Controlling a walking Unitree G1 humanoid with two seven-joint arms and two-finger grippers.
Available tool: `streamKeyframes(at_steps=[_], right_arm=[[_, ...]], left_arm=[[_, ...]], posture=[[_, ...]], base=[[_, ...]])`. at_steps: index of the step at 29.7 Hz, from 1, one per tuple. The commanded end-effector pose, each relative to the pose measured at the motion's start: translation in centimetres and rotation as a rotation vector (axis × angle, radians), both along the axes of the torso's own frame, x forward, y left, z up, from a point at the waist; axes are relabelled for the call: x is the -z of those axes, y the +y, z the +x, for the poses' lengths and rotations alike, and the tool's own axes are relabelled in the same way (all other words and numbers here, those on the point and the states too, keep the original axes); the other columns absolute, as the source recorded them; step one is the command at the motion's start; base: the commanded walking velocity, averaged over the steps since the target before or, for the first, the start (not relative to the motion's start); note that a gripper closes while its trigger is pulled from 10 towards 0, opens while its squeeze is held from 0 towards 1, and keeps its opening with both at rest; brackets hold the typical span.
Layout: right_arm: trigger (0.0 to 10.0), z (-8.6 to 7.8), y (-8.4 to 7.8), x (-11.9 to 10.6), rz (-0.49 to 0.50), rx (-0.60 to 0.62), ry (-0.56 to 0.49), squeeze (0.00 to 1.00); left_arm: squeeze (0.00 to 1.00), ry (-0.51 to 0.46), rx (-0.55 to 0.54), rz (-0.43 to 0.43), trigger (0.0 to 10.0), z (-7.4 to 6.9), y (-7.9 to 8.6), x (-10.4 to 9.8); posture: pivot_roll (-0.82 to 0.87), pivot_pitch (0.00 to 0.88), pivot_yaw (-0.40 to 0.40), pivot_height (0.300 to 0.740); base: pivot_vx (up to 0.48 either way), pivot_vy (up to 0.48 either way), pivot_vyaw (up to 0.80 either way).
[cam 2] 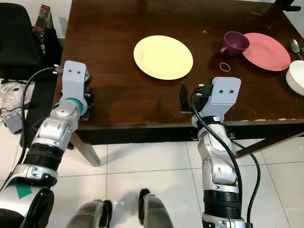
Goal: Setting the table
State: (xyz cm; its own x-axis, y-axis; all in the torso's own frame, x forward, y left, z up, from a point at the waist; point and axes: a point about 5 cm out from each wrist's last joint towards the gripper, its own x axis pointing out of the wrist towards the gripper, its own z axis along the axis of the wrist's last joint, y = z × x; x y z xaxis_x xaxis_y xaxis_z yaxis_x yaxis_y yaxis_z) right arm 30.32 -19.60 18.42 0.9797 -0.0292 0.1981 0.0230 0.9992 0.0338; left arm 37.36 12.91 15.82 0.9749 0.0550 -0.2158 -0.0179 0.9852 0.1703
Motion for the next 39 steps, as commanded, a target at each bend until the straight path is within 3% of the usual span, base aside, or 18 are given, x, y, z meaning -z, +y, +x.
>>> streamKeyframes(at_steps=[1, 12, 17, 20, 21, 22, 24, 25, 27, 30, 39], right_arm=[[10.0, -0.2, -0.3, 0.2, 0.002, 0.015, 0.007, 0.0], [10.0, 0.0, -0.5, 0.0, -0.003, 0.015, 0.002, 0.0], [10.0, 0.2, -0.5, -0.4, -0.006, 0.015, -0.01, 0.0], [10.0, 0.2, -0.5, -0.4, -0.006, 0.015, -0.01, 0.0], [10.0, 0.3, -0.5, -0.5, -0.004, 0.016, -0.014, 0.0], [10.0, 0.4, -0.7, -0.7, 0.026, 0.024, -0.03, 0.0], [10.0, 0.4, -0.7, -0.7, 0.026, 0.024, -0.03, 0.0], [10.0, 0.5, -0.7, -0.8, 0.041, 0.028, -0.035, 0.0], [10.0, 0.5, -0.7, -0.8, 0.041, 0.028, -0.035, 0.0], [10.0, 0.6, -0.4, -0.8, 0.056, 0.025, -0.04, 0.0], [10.0, 0.8, -0.1, -0.9, 0.064, 0.018, -0.047, 0.0]], left_arm=[[0.0, 0.041, 0.007, 0.004, 0.0, -0.3, -0.1, 1.1], [0.0, 0.04, 0.01, -0.01, 0.0, -0.3, -0.3, 1.2], [0.0, -0.058, 0.049, 0.012, 0.0, -0.3, -0.7, -0.4], [0.0, -0.058, 0.049, 0.012, 0.0, -0.3, -0.7, -0.4], [0.0, -0.108, 0.066, 0.017, 0.0, -0.3, -0.8, -1.1], [0.0, -0.264, 0.128, -0.013, 10.0, -1.1, -0.6, -3.9], [0.0, -0.264, 0.128, -0.013, 10.0, -1.1, -0.6, -3.9], [0.0, -0.332, 0.156, -0.002, 10.0, -1.6, -0.4, -5.1], [0.0, -0.332, 0.156, -0.002, 10.0, -1.6, -0.4, -5.1], [0.0, -0.444, 0.147, 0.05, 10.0, -3.0, 0.7, -7.1], [0.0, -0.424, 0.076, 0.043, 10.0, -3.0, 1.5, -6.5]], posture=[[0.01, 0.147, 0.01, 0.74], [0.01, 0.131, 0.003, 0.74], [0.01, 0.115, -0.001, 0.74], [0.01, 0.115, -0.001, 0.74], [0.01, 0.105, -0.002, 0.74], [0.01, 0.089, -0.002, 0.74], [0.01, 0.089, -0.002, 0.74], [0.02, 0.084, -0.004, 0.74], [0.02, 0.084, -0.004, 0.74], [0.03, 0.073, -0.004, 0.74], [0.02, 0.058, -0.008, 0.74]], base=[[0.0, 0.0, 0.0], [0.0, 0.0, 0.0], [0.0, 0.0, 0.0], [0.0, 0.0, 0.0], [0.0, 0.0, 0.0], [0.0, 0.0, 0.0], [0.0, 0.0, 0.0], [0.0, 0.0, 0.0], [0.0, 0.0, 0.0], [0.0, 0.0, 0.0], [0.0, 0.0, 0.0]])
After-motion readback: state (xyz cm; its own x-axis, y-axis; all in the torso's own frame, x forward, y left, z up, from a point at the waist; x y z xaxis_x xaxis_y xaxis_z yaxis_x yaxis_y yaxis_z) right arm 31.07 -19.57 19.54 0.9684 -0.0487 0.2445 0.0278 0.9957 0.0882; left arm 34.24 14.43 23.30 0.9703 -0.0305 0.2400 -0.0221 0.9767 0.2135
